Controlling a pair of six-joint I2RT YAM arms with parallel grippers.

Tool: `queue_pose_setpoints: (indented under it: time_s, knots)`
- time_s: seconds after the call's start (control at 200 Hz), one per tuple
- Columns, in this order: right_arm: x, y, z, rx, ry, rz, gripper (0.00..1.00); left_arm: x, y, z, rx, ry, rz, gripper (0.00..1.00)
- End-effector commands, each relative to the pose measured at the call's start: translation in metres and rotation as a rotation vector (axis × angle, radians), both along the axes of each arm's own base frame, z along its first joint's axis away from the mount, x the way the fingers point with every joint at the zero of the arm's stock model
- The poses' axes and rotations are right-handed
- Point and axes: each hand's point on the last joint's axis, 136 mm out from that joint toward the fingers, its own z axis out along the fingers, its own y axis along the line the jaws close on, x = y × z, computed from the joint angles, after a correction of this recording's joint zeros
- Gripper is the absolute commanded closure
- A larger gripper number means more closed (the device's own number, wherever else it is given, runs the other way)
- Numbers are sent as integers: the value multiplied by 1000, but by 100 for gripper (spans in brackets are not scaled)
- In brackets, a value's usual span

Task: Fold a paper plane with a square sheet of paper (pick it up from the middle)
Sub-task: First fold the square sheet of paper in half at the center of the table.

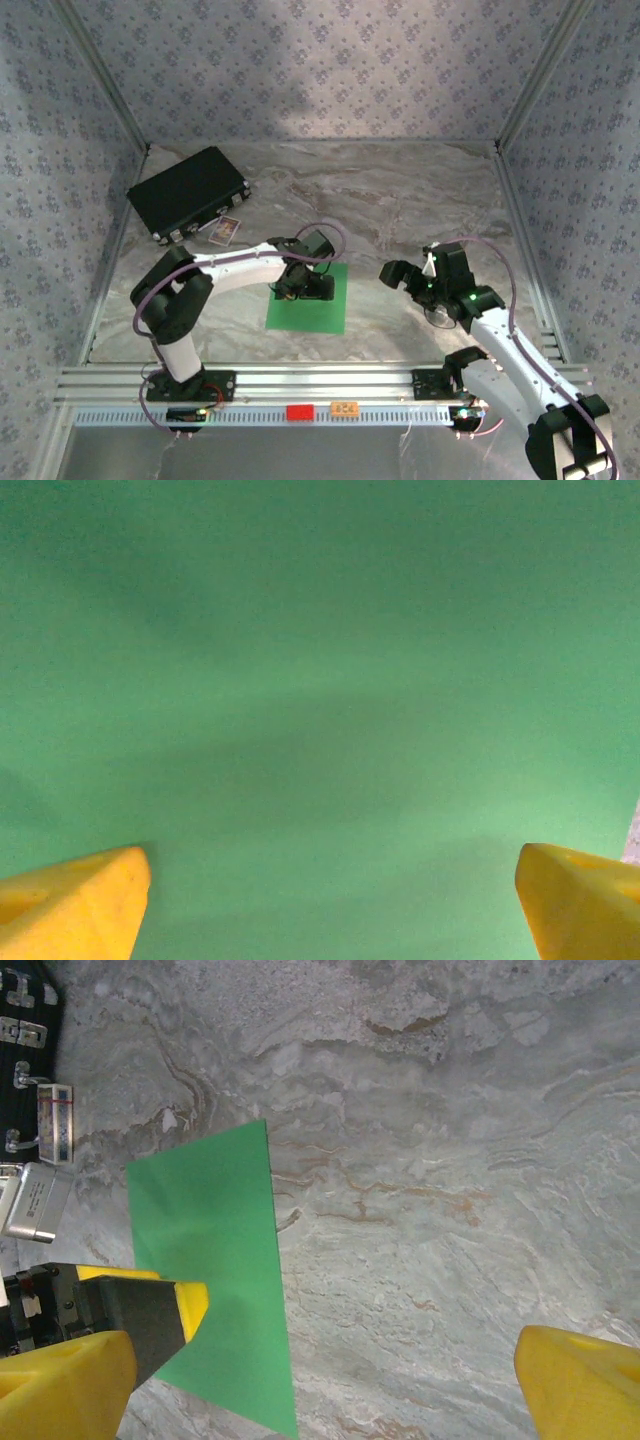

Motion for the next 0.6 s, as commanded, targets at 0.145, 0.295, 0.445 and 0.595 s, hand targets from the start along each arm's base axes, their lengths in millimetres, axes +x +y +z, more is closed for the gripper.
queue_pose_setpoints:
  time_s: [0.145,0.295,0.445,0.595]
  knots:
    - [-4,-15,-2,-56,12,-27,1,11,-13,-4,1,4,62,8]
    - [0,-15,4,-6,-8,-38,1,19,-22,-3,8,0,73,8]
    - [3,-16,10,38,-28,-46,1,25,-22,7,12,-35,71,8]
    - [10,-9,31,170,-76,-42,1,31,-10,22,69,-95,26,9]
